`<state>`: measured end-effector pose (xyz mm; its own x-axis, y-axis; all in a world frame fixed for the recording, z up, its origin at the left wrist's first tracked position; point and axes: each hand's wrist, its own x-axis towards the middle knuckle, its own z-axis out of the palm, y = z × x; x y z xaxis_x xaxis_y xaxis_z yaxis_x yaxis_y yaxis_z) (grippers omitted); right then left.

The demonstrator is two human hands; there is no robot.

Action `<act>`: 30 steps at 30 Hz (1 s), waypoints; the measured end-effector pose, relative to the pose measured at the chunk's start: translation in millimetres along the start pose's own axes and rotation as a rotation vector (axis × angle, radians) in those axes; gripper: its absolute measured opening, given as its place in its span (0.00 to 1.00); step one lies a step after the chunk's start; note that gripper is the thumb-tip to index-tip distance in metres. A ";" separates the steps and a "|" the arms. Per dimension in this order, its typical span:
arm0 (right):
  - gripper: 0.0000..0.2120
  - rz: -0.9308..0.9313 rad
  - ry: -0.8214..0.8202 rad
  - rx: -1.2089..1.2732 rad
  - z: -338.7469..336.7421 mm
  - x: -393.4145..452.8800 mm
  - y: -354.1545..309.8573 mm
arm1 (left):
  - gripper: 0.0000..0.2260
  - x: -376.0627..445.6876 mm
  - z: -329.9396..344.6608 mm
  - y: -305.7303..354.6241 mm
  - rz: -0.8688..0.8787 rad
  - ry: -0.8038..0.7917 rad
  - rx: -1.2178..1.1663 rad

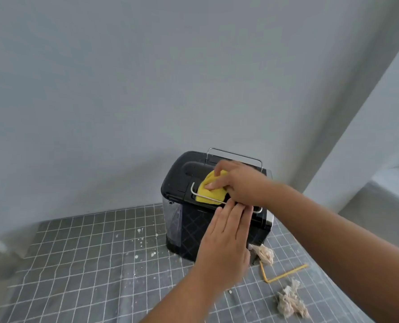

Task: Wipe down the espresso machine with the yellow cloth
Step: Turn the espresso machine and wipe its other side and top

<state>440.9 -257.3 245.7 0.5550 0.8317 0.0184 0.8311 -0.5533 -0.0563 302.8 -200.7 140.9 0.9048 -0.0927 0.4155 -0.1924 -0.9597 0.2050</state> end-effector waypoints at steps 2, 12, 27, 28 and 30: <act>0.21 -0.122 -0.058 0.026 2.6 19.0 -2.6 | 0.33 -0.9 0.9 0.5 -0.035 -0.014 0.015; 0.18 -0.360 -0.143 0.060 -0.6 30.7 0.5 | 0.35 -6.1 -0.2 2.2 -0.069 -0.060 0.060; 0.19 0.152 0.046 0.113 11.6 50.8 35.9 | 0.31 -0.4 -16.2 -21.4 -0.144 0.011 0.038; 0.20 0.112 0.045 0.134 11.6 48.7 31.6 | 0.32 -0.9 -16.0 -24.2 -0.140 0.008 0.044; 0.20 -0.030 0.044 0.163 10.5 42.3 15.6 | 0.34 -2.2 -12.2 -24.4 -0.126 0.017 0.054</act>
<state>476.9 -230.2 235.1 0.5342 0.8428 0.0658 0.8322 -0.5106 -0.2160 300.8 -173.7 145.8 0.9137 0.0338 0.4049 -0.0563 -0.9764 0.2086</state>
